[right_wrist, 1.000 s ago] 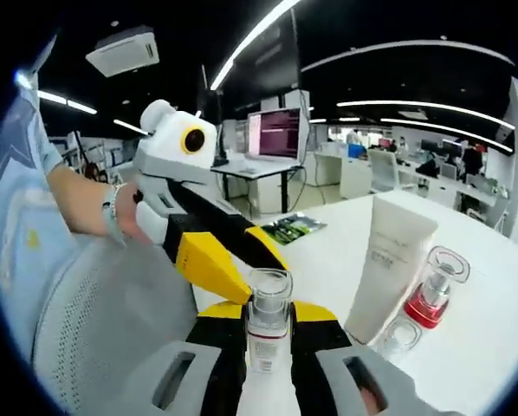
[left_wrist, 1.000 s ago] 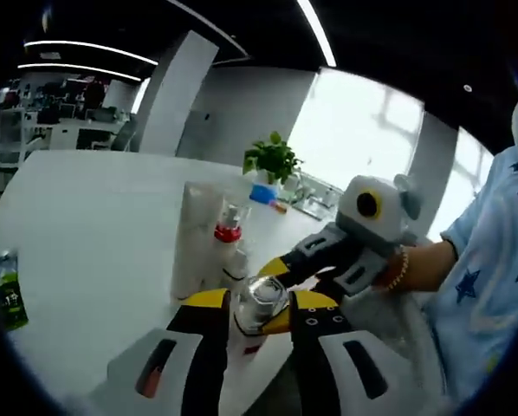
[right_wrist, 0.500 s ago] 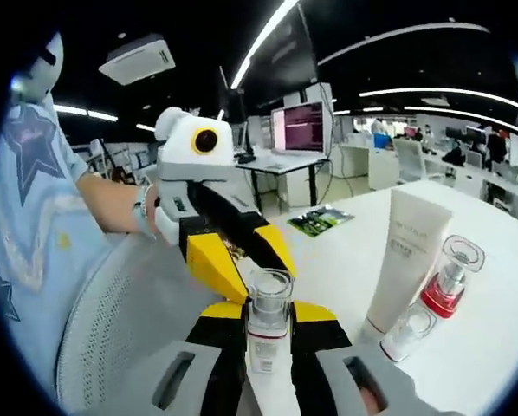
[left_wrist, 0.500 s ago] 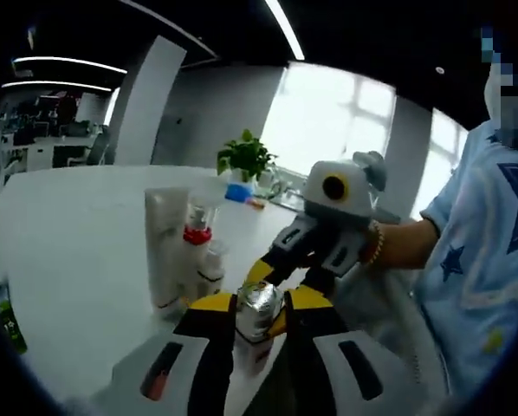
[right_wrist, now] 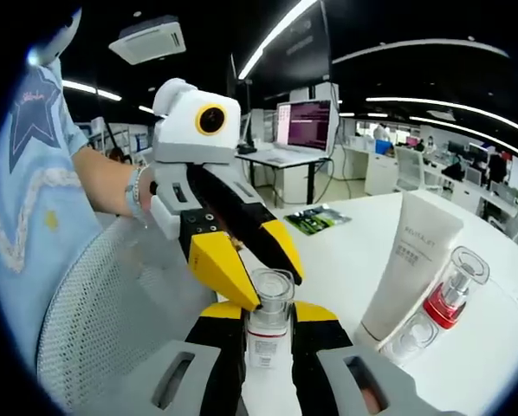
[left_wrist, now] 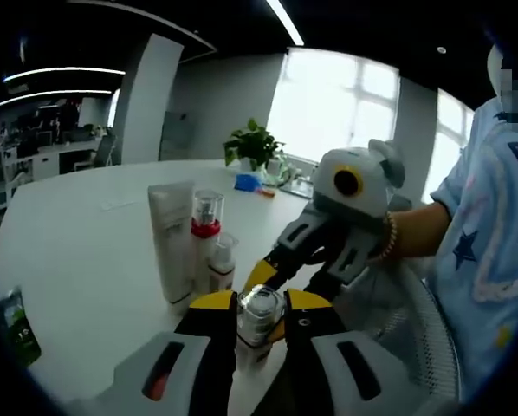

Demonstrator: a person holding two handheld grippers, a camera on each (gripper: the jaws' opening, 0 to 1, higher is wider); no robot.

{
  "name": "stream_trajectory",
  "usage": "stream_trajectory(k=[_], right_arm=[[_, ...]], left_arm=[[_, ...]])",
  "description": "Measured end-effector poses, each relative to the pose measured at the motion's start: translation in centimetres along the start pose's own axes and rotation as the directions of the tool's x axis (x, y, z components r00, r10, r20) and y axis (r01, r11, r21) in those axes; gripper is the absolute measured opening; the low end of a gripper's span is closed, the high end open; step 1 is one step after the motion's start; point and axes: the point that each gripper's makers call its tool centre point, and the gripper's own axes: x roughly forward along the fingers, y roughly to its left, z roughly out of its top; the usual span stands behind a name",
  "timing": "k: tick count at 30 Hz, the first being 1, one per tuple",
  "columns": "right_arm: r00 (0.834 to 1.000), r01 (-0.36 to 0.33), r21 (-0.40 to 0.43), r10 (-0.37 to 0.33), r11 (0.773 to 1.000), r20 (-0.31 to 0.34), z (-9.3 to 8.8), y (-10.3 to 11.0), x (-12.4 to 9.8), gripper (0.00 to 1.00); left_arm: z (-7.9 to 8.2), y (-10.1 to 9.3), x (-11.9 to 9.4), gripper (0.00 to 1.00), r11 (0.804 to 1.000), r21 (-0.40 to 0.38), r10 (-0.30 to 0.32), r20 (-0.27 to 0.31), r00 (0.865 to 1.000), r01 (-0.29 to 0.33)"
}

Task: Arrange the skincare products in the storage area until every visible bottle or jar stands upright without overlapping.

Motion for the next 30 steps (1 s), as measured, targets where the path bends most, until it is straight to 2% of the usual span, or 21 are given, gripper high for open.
stream_trajectory(k=[5, 8, 11, 14, 22, 24, 26, 27, 30], right_arm=[[1.000, 0.020, 0.001, -0.020, 1.000, 0.000, -0.1, -0.4, -0.1, 0.14], [0.999, 0.043, 0.008, -0.043, 0.999, -0.012, -0.4, -0.9, -0.4, 0.17], [0.995, 0.077, 0.030, -0.075, 0.997, -0.072, -1.7, -1.7, -0.7, 0.17], [0.983, 0.108, 0.032, -0.102, 0.994, -0.152, -3.2, -2.3, -1.3, 0.16], [0.967, 0.163, 0.038, -0.152, 0.986, -0.206, -4.3, -3.4, -3.1, 0.15], [0.961, 0.185, 0.047, -0.171, 0.982, -0.218, -5.2, -3.8, -3.3, 0.14], [0.955, 0.208, 0.133, -0.172, 0.969, -0.243, -6.2, -4.0, -3.4, 0.12], [0.951, 0.211, 0.145, -0.169, 0.967, -0.261, -6.3, -4.0, -3.5, 0.12], [0.949, 0.228, 0.120, -0.193, 0.966, -0.249, -6.1, -4.5, -3.5, 0.11]], left_arm=[[-0.1, 0.6, 0.0, 0.16, 0.999, 0.002, 0.036, -0.004, 0.999, -0.036], [0.2, 1.3, 0.1, 0.16, 0.998, -0.029, 0.061, 0.012, 0.998, -0.061], [0.5, 2.1, 0.3, 0.16, 0.994, -0.058, 0.089, 0.022, 0.996, -0.088], [1.0, 2.9, 0.8, 0.16, 0.990, -0.044, 0.138, 0.019, 0.990, -0.137], [3.0, 3.0, 3.0, 0.16, 0.983, -0.015, 0.184, 0.047, 0.982, -0.183], [3.0, 3.1, 3.8, 0.16, 0.979, -0.011, 0.202, 0.051, 0.978, -0.201], [2.6, 3.3, 4.5, 0.16, 0.976, -0.004, 0.218, 0.041, 0.975, -0.218], [2.3, 3.5, 4.8, 0.16, 0.973, -0.005, 0.233, 0.038, 0.972, -0.233], [2.0, 4.0, 5.4, 0.16, 0.967, -0.019, 0.256, 0.039, 0.966, -0.256]])
